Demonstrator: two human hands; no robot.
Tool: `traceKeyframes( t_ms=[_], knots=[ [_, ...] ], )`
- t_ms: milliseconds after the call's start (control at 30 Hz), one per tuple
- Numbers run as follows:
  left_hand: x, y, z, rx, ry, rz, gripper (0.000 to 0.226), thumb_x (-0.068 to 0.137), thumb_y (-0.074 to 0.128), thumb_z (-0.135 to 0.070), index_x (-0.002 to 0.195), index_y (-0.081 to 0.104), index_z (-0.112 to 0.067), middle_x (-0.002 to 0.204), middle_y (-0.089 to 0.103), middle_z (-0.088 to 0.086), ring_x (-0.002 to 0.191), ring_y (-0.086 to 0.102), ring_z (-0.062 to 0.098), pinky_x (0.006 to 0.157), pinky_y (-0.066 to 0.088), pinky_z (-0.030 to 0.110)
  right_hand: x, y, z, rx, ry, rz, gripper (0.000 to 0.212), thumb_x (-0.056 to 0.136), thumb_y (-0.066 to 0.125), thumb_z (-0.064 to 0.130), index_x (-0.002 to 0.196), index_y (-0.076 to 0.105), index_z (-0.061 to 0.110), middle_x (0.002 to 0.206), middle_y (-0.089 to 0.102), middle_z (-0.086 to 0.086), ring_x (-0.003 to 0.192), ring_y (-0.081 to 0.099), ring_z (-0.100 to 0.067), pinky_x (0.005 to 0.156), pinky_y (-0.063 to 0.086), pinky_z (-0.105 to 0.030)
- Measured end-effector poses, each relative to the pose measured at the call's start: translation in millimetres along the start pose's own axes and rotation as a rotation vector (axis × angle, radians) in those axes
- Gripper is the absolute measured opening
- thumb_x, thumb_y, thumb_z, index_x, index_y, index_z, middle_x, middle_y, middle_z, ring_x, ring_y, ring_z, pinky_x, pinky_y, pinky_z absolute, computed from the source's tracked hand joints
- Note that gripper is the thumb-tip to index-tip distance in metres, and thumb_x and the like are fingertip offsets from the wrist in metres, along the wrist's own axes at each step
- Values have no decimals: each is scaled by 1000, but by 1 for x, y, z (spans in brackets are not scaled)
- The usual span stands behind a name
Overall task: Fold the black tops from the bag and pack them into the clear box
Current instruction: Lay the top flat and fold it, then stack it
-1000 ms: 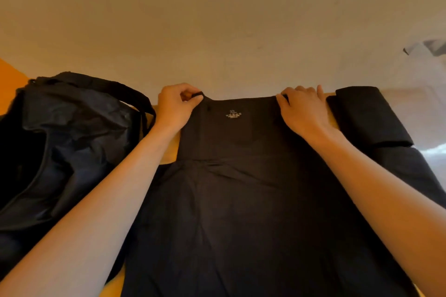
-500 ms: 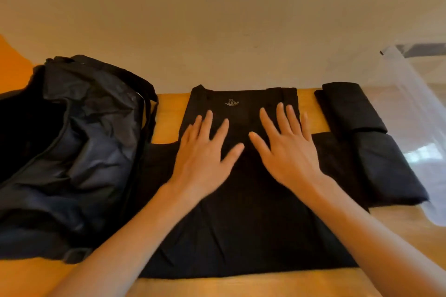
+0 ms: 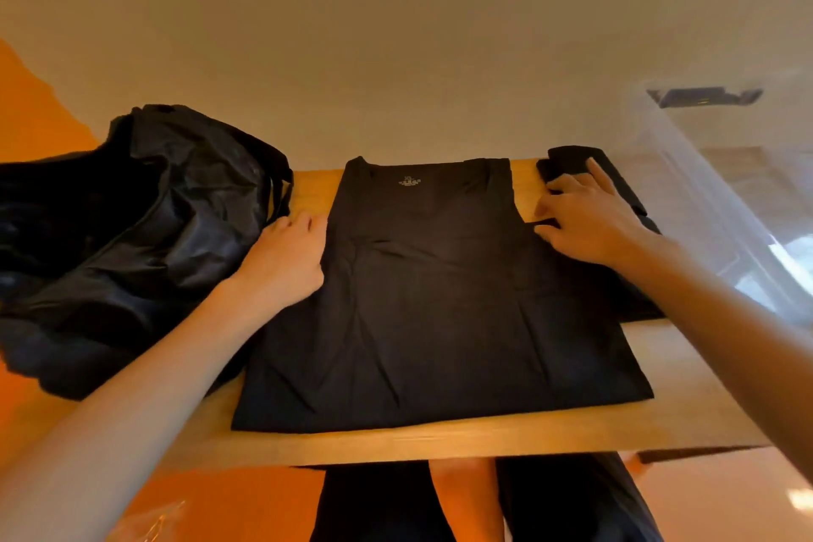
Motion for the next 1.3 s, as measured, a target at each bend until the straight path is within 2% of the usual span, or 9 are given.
traceKeyframes(
  t_ms=[100, 233, 433, 667, 767, 900, 1033, 1133, 1300],
  knots=[
    [3, -2, -6, 131, 29, -1, 32, 95, 58, -10, 125, 45, -9, 122, 48, 13, 110, 50, 34, 76, 32, 35, 6, 3, 4, -68, -88, -2, 41, 100, 56, 47, 130, 64, 20, 158, 40, -10, 154, 19, -30, 120, -18, -46],
    [11, 0, -2, 72, 3, 4, 16, 98, 56, -8, 112, 48, -10, 116, 51, 13, 109, 49, 34, 80, 37, 37, 4, 1, 6, -85, -125, -32, 32, 100, 58, 43, 122, 69, 22, 150, 48, -7, 151, 26, -28, 115, -23, -44],
    [18, 6, 10, -122, 76, 51, 10, 102, 55, -18, 99, 48, -12, 111, 39, 4, 104, 45, 27, 82, 40, 34, -5, -5, -3, 35, -151, -106, 15, 103, 55, 36, 94, 54, 24, 94, 62, 5, 119, 56, -22, 125, -10, -46],
    [17, -7, 17, -258, 97, 9, 31, 101, 63, -25, 85, 37, -29, 84, 53, -1, 74, 51, 17, 58, 31, 32, -5, -9, -14, 177, -189, -216, 14, 93, 72, 33, 99, 60, 28, 88, 59, 9, 114, 57, -23, 126, 9, -46],
    [17, -6, 15, -238, 121, 52, 26, 97, 68, -28, 97, 42, -26, 100, 53, -3, 86, 53, 19, 65, 38, 31, -5, -13, -25, 296, -168, -295, 20, 88, 78, 29, 98, 60, 32, 85, 62, 7, 106, 58, -23, 123, 18, -46],
    [17, 1, 15, -164, 116, 187, 52, 94, 70, -26, 138, 45, -14, 139, 47, 0, 124, 51, 26, 103, 46, 43, -5, -12, -36, 332, -150, -323, 18, 89, 77, 26, 107, 74, 22, 87, 71, -1, 103, 59, -23, 118, 23, -45],
    [20, 3, 22, -108, 109, 227, 29, 94, 71, -31, 104, 61, -6, 110, 61, 9, 107, 59, 32, 95, 50, 46, -9, -14, -42, 332, -156, -369, 10, 90, 77, 25, 99, 78, 22, 85, 73, -1, 103, 58, -24, 111, 32, -49],
    [22, 5, 26, -66, 109, 252, 32, 94, 70, -38, 107, 65, -9, 114, 58, 9, 105, 57, 28, 94, 50, 43, -10, -16, -42, 337, -174, -395, 7, 90, 77, 23, 96, 78, 22, 84, 73, 0, 96, 59, -22, 107, 35, -48],
    [25, 9, 33, -155, 96, 287, 35, 92, 73, -37, 110, 46, -24, 106, 53, -4, 99, 54, 20, 88, 48, 38, -10, -18, -42, 344, -190, -398, 3, 90, 76, 25, 93, 77, 24, 82, 72, 2, 86, 61, -19, 92, 42, -39]
  ],
)
Point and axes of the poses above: each hand's wrist, its own x-axis towards the middle knuckle, its own y-axis out of the palm, z = x × y, the point moved 10 cm from there along x, towards the middle knuckle
